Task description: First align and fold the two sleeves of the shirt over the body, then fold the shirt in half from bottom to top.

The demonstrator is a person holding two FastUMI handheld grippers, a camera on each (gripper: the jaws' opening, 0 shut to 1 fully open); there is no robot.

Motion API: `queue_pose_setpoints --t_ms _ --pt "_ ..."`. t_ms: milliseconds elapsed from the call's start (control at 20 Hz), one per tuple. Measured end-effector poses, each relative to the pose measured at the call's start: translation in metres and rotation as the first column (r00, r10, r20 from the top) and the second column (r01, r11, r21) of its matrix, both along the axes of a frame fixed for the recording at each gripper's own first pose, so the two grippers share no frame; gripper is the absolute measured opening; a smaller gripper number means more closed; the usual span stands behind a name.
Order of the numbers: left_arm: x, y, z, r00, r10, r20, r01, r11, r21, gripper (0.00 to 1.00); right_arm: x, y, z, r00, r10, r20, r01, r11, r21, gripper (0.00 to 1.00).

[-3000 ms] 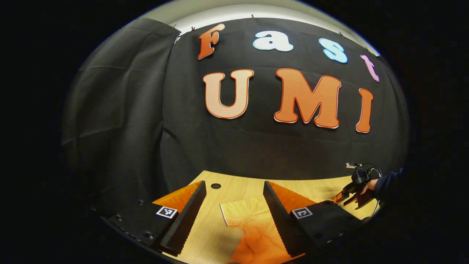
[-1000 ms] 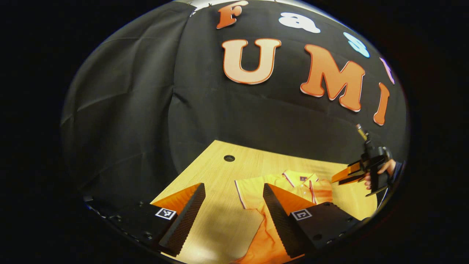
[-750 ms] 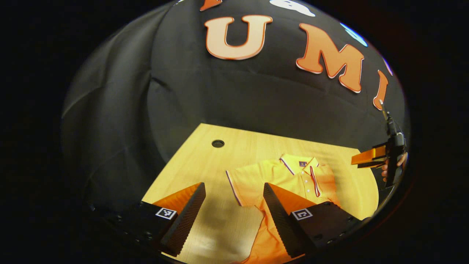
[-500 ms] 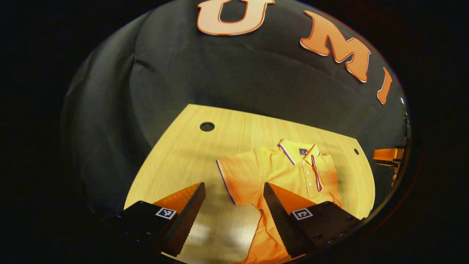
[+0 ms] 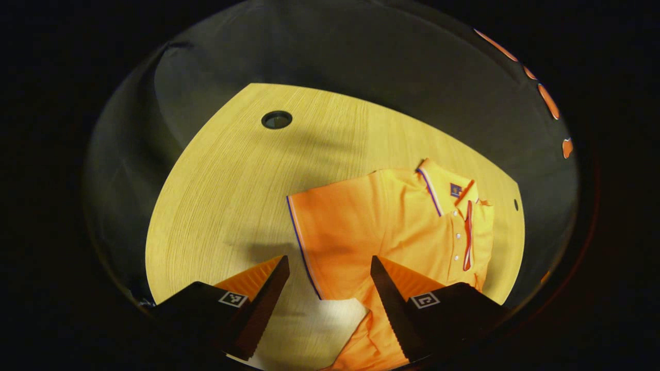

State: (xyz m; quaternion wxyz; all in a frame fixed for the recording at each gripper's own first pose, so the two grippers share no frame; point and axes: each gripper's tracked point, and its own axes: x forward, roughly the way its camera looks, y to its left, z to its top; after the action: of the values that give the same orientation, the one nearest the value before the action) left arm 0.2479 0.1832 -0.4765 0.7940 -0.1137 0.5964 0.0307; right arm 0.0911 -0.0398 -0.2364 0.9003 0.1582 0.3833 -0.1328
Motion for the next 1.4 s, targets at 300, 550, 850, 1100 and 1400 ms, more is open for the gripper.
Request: queue_pose_setpoints --t_ms 300,550,850,1100,1400 --pt "0.009 0.003 -0.031 0.993 -0.004 -0.121 0.010 0.999 0.045 0.94 -0.033 -0.023 0.001 0.997 -0.071 0.022 0.071 0.997 -0.005 0.96" --pt "0.006 -0.008 -0.038 0.973 -0.122 -0.195 0.140 0.987 0.083 0.65 -0.050 -0.026 -0.003 0.994 -0.104 0.014 0.104 0.994 0.022 0.96" --pt "0.017 -0.041 -0.026 0.916 -0.394 -0.073 0.400 0.908 0.120 0.06 -0.061 -0.027 -0.004 0.992 -0.123 0.006 0.123 0.991 0.052 0.96" --pt "0.032 -0.057 0.014 0.897 -0.441 0.023 0.435 0.891 0.128 0.07 -0.063 -0.032 0.000 0.992 -0.128 0.018 0.127 0.990 0.060 0.96" --pt "0.044 -0.113 0.042 0.855 -0.505 0.120 0.492 0.862 0.126 0.07 -0.066 -0.030 -0.002 0.992 -0.127 0.018 0.125 0.989 0.083 0.96"
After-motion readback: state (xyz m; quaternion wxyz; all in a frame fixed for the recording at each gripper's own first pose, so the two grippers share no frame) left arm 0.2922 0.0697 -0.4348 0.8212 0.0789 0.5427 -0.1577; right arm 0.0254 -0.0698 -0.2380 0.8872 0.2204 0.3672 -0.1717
